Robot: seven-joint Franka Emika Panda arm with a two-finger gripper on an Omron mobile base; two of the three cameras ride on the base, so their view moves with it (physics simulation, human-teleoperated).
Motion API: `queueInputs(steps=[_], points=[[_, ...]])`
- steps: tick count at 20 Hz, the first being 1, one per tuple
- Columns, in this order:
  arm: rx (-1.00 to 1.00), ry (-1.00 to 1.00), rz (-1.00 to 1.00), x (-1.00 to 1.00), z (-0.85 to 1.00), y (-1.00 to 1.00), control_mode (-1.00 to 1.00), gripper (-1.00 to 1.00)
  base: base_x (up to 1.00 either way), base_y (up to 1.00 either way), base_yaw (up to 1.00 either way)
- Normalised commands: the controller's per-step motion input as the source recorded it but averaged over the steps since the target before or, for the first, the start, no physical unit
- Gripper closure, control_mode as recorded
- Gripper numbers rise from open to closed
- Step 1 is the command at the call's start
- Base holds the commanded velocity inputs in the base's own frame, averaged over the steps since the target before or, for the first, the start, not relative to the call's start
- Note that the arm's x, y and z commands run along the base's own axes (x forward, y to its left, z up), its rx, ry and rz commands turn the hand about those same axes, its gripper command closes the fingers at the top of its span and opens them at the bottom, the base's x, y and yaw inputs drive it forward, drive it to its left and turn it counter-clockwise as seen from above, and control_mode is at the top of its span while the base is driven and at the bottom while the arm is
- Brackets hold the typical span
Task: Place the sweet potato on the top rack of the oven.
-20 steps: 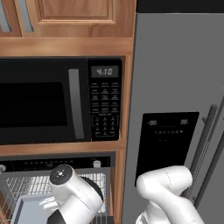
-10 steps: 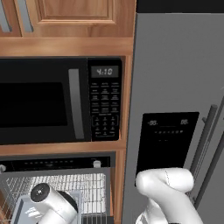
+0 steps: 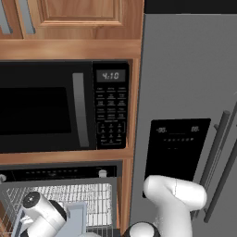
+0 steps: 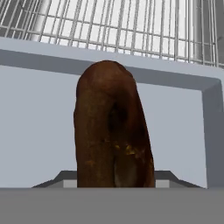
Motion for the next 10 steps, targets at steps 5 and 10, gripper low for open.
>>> queueInputs(steps=[5,10], points=[[-0.01,0.01,-0.04,0.33,-0.61,0.08,-1.00,1.00,0.00,0.00,0.00],[0.00,0.00,0.00,0.03,-0.54,0.00,-1.00,1.00,0.00,0.00,0.00]])
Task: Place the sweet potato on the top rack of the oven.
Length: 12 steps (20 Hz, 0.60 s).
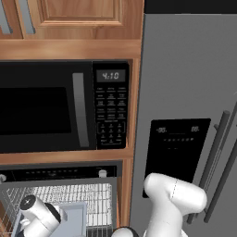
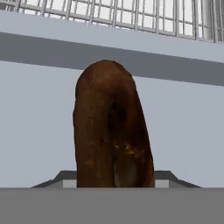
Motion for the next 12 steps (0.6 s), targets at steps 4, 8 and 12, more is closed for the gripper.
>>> queueInputs(steps=[4,8,12], points=[[0.00,0.00,0.00,0.01,-0.21,0.00,-1.00,1.00,0.00,0.00,0.00],[0.00,0.00,0.00,0.02,-0.11,0.00,-1.00,-1.00,0.00,0.00,0.00],[0.00,0.01,0.00,0.00,-0.01,0.00,-1.00,-1.00,0.00,0.00,0.00]])
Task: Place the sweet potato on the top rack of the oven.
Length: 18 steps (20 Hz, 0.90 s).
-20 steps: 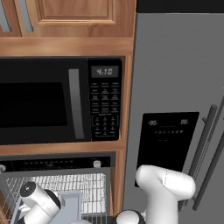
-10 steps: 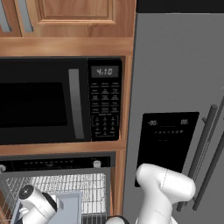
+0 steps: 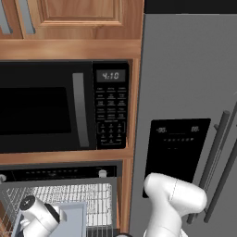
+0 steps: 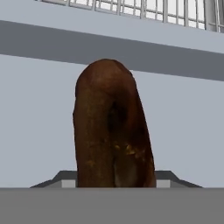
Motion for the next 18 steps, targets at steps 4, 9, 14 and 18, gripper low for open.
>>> queueInputs(steps=[4,9,14,18], points=[[0.00,0.00,0.00,-0.01,0.03,-0.01,-1.00,-1.00,0.00,0.00,0.00],[0.00,-0.02,0.00,-0.30,0.09,0.00,-1.00,-1.00,0.00,0.00,0.00],[0.00,-0.13,-0.03,-0.47,0.53,-0.01,-1.00,-1.00,0.00,0.00,0.00],[0.03,-0.15,-0.03,-0.55,0.71,-0.27,-1.00,-1.00,0.00,0.00,0.00]])
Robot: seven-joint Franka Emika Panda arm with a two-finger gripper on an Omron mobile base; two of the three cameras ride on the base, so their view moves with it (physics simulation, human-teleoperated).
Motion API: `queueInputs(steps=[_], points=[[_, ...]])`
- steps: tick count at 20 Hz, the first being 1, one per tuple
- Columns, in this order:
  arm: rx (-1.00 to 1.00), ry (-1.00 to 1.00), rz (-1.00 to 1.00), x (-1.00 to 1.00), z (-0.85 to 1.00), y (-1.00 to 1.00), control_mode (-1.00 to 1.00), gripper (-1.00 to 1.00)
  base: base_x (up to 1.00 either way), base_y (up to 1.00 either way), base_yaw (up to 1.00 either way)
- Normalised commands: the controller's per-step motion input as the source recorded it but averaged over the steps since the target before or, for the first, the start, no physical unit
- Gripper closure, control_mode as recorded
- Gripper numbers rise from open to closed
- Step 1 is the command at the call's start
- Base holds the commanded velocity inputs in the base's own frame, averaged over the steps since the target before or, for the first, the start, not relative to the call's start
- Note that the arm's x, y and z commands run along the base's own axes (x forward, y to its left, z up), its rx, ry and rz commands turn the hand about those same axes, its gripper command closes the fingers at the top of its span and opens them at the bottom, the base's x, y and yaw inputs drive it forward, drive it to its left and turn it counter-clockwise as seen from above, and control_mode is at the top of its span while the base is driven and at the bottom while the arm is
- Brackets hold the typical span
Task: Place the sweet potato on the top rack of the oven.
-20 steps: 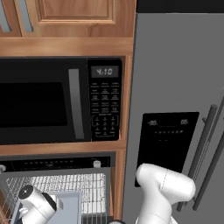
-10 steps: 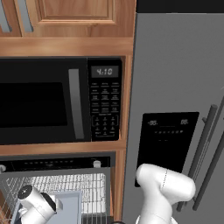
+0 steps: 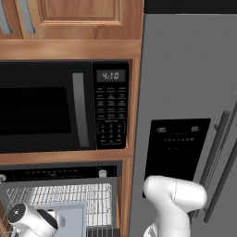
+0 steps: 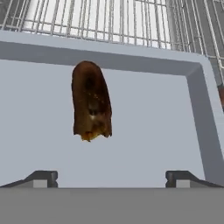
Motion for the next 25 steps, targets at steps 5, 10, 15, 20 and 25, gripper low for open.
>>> queueInputs(steps=[5,10,15,20,25], points=[[0.15,-0.03,-0.02,-0.46,0.86,-0.71,-1.00,-1.00,0.00,0.00,0.00],[0.20,0.00,-0.05,-0.66,0.98,-0.73,-1.00,-1.00,0.00,0.00,0.00],[0.14,0.00,-0.03,-0.62,0.93,-0.51,-1.00,-1.00,0.00,0.00,0.00],[0.07,0.03,0.00,-0.20,0.86,-0.40,-1.00,-1.00,0.00,0.00,0.00],[-0.17,0.03,0.00,-0.03,0.60,-0.05,-1.00,-1.00,0.00,0.00,0.00]])
